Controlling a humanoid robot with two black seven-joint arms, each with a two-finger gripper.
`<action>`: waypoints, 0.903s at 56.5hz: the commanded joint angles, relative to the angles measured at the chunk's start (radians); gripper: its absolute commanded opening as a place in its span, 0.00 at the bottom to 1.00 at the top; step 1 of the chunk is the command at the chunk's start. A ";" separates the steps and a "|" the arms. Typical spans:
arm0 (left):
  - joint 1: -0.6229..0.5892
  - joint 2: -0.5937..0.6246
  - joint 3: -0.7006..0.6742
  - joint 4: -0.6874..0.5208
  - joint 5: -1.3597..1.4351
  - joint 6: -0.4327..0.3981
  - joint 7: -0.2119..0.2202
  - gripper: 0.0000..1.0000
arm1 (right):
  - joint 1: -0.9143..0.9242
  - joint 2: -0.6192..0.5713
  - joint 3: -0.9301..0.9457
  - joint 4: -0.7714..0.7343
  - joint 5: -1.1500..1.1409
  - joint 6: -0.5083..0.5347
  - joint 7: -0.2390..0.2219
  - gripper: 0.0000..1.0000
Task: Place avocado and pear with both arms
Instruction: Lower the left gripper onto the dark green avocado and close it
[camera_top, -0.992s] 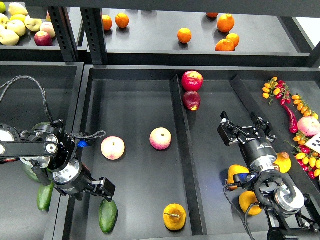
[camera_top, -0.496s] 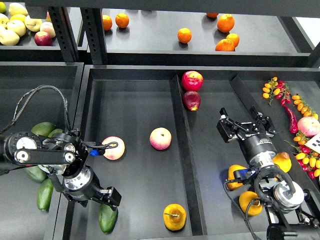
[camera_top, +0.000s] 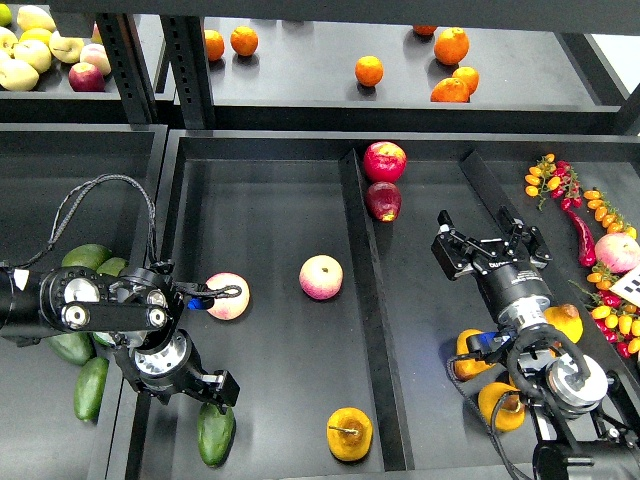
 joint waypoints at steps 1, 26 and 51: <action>0.007 -0.010 0.010 0.022 -0.003 0.000 0.000 1.00 | 0.000 0.000 0.001 0.000 0.000 0.001 0.000 1.00; 0.036 -0.085 0.009 0.062 -0.031 0.000 0.000 1.00 | 0.000 0.000 0.001 0.000 0.000 0.009 0.000 1.00; 0.074 -0.105 0.009 0.126 -0.031 0.000 0.000 1.00 | 0.000 0.000 0.003 0.002 0.002 0.010 0.002 1.00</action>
